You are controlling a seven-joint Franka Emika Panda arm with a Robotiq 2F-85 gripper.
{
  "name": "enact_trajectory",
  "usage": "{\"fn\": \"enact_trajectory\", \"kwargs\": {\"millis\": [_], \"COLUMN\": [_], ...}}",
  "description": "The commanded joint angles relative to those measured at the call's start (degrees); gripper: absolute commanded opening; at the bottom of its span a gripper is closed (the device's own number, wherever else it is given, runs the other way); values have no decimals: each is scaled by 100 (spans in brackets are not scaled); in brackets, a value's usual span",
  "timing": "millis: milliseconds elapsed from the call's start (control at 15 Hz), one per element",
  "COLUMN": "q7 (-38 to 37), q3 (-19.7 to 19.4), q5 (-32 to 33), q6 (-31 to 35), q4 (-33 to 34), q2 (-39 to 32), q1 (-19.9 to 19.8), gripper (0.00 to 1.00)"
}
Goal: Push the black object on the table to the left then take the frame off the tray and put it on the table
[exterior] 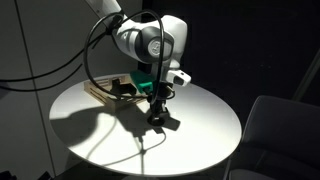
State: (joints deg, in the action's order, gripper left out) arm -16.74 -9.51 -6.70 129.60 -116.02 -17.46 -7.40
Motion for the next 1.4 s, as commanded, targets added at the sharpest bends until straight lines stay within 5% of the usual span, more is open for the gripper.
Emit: {"fn": "enact_trajectory", "kwargs": {"millis": [0,1333], "q7": [-24,-121], "q3": [36,121], "q5": [27,97], "q6": [-269,-626], "q4": [349,1504], "q2": [-159,-873], "q1": [30,292], "gripper": [1,1]}}
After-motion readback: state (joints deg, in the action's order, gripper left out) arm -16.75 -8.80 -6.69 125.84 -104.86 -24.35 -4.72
